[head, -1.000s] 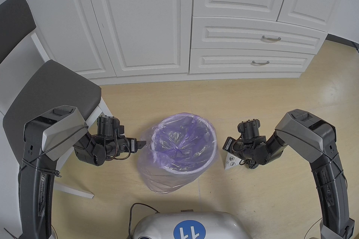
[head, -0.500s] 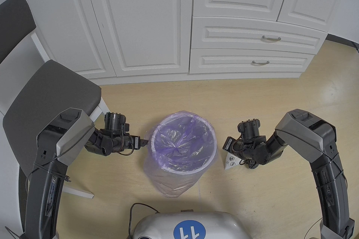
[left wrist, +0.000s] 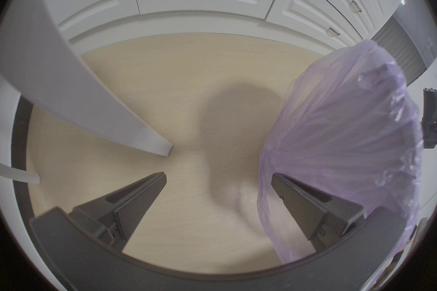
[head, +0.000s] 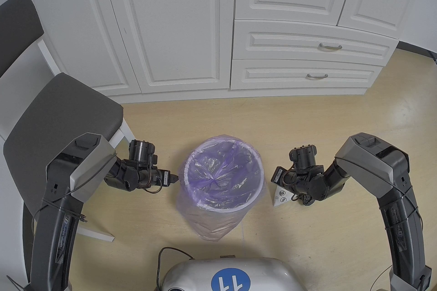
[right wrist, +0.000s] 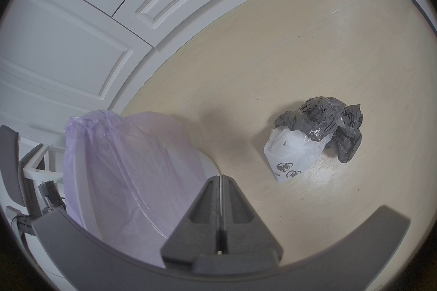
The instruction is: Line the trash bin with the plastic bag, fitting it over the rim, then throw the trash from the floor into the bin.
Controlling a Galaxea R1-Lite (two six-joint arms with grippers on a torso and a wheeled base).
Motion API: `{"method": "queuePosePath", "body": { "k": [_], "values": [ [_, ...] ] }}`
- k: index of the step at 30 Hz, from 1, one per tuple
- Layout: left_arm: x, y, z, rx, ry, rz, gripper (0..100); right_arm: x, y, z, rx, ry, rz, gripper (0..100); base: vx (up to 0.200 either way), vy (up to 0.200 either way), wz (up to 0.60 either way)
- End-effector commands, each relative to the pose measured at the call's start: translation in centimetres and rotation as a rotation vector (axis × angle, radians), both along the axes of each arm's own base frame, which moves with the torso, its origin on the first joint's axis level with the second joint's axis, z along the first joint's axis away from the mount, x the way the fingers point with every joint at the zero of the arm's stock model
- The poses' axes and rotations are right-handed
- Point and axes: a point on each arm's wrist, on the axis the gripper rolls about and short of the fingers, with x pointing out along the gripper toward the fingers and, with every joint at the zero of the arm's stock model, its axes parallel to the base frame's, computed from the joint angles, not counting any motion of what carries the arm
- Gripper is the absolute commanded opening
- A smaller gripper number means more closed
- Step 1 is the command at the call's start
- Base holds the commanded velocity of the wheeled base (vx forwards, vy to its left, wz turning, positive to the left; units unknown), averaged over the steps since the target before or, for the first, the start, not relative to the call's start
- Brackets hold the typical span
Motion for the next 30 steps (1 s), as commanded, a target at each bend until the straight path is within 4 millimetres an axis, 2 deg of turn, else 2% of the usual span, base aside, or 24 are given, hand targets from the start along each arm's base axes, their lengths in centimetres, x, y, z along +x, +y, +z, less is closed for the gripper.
{"method": "queuePosePath", "body": {
  "k": [1,5,14,15,22,25,30],
  "values": [
    [-2.1,0.3,4.6,0.035,-0.061,0.051,100,0.0,0.0,0.0,-0.002,-0.003,-0.001,0,0.000,0.000,0.00],
    [-4.2,-0.1,6.1,0.085,-0.118,0.108,100,0.0,0.0,-0.1,-0.015,-0.005,-0.016,0,0.000,0.000,0.00],
    [-11.0,0.5,9.8,0.102,-0.103,0.092,100,-0.6,-0.1,-0.2,-0.152,-0.037,-0.027,0,0.000,0.000,0.00],
    [-11.8,0.7,10.2,0.105,-0.099,0.090,100,-0.7,-0.1,0.0,-0.160,-0.054,-0.020,100,0.000,0.000,0.00],
    [-16.1,1.1,12.4,0.101,-0.102,0.071,100,-1.4,-2.1,1.0,-0.251,-0.129,0.017,100,0.000,0.000,0.00],
    [-18.8,1.0,12.4,0.106,-0.066,0.040,100,-1.1,-4.6,0.8,-0.333,-0.126,0.021,100,0.000,0.000,0.00],
    [-21.4,1.0,12.5,0.097,-0.076,0.011,100,0.6,-8.1,1.2,-0.397,-0.149,-0.019,100,0.000,0.000,0.00]
  ]
}}
